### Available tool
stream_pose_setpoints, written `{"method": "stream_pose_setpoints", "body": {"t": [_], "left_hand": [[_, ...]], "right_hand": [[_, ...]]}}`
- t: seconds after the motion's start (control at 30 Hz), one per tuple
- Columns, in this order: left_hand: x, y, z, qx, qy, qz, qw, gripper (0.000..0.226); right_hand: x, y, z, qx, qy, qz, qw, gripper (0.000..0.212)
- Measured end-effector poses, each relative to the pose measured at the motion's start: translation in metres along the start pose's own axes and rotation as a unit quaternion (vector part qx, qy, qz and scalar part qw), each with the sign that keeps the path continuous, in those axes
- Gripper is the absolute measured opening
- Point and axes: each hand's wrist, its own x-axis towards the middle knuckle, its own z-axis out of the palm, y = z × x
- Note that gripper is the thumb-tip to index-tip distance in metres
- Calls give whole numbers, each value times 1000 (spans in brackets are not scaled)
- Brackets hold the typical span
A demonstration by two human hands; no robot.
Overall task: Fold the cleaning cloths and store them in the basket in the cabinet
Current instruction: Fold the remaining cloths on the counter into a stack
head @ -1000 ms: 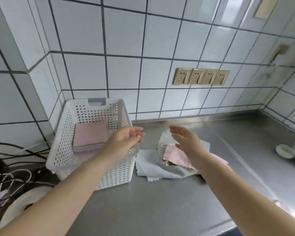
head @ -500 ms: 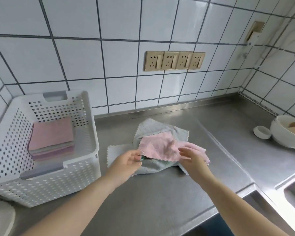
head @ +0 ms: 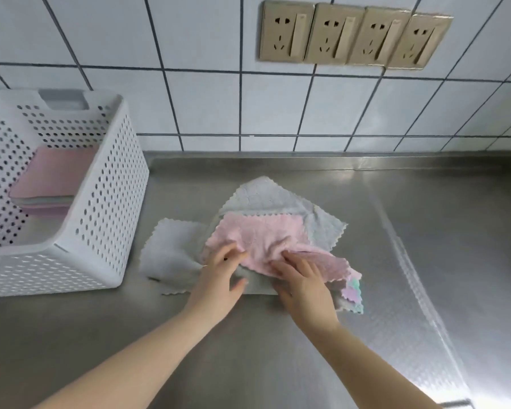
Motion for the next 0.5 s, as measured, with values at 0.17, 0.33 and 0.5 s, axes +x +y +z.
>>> {"method": "stream_pose_setpoints", "body": {"t": [0.17,0.33,0.5], "left_hand": [[21,7,17,-9,33,-41,999,43],[48,2,27,-44,80,-75,993,31],[72,-4,32,-58,110,-60,990,21]], "right_hand": [[22,19,5,3,8,-37,999,50],[49,30,9,18,35,-52,998,47],[71,41,16,4,65,-75,995,43]]}}
